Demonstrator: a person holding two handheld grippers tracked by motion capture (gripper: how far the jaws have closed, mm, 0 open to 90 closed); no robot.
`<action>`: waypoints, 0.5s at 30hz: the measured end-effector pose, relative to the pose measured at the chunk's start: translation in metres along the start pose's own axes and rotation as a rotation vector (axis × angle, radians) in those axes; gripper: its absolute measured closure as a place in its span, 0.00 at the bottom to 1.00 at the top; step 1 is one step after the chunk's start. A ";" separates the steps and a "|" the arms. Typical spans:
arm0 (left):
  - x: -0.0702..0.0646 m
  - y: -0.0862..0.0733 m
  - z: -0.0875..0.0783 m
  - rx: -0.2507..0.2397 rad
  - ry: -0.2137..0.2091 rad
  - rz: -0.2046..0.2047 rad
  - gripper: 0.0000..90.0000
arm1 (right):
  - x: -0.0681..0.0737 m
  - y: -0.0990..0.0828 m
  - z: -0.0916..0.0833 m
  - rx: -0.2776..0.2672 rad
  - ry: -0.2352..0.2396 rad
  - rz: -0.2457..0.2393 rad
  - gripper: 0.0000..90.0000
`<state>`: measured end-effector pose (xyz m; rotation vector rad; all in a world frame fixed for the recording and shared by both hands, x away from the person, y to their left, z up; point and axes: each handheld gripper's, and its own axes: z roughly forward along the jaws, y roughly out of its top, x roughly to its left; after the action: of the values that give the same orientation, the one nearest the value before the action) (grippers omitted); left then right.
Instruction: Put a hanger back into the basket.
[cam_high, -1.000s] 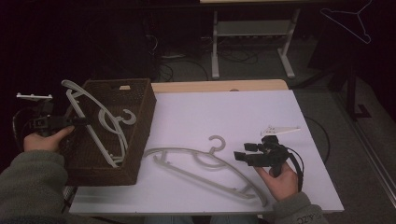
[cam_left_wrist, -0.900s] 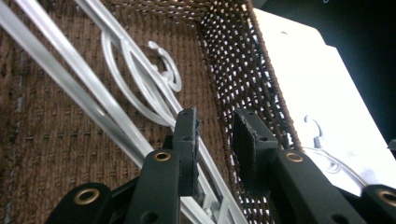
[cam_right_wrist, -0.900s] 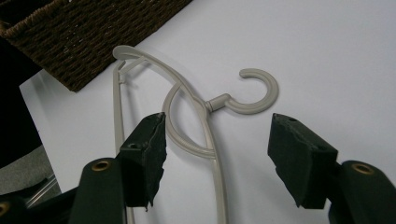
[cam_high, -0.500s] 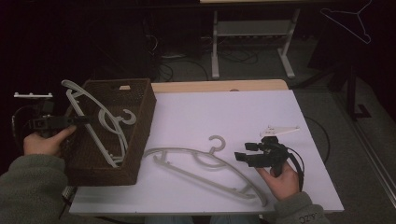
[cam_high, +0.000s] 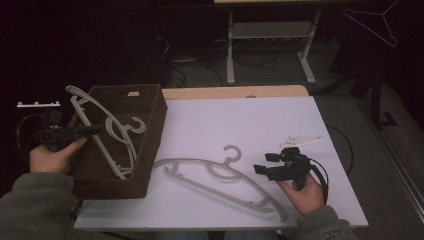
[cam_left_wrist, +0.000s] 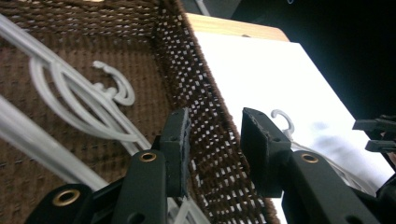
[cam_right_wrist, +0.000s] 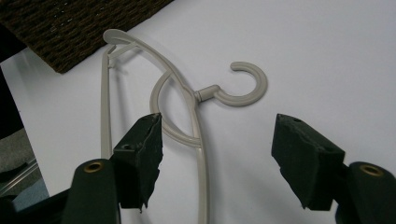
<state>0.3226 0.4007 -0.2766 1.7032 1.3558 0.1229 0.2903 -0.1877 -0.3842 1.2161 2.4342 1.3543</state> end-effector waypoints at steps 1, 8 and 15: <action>-0.003 0.000 0.001 0.002 0.002 0.005 0.68 | -0.001 0.000 -0.001 -0.001 -0.003 -0.003 0.36; -0.018 -0.002 0.005 -0.007 -0.016 0.039 0.64 | -0.001 -0.003 -0.004 0.010 -0.016 -0.004 0.35; -0.035 -0.005 0.008 -0.012 -0.041 0.083 0.62 | -0.002 -0.006 -0.004 0.023 -0.025 -0.001 0.35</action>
<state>0.3100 0.3678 -0.2691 1.7435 1.2520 0.1421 0.2869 -0.1931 -0.3868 1.2285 2.4400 1.3066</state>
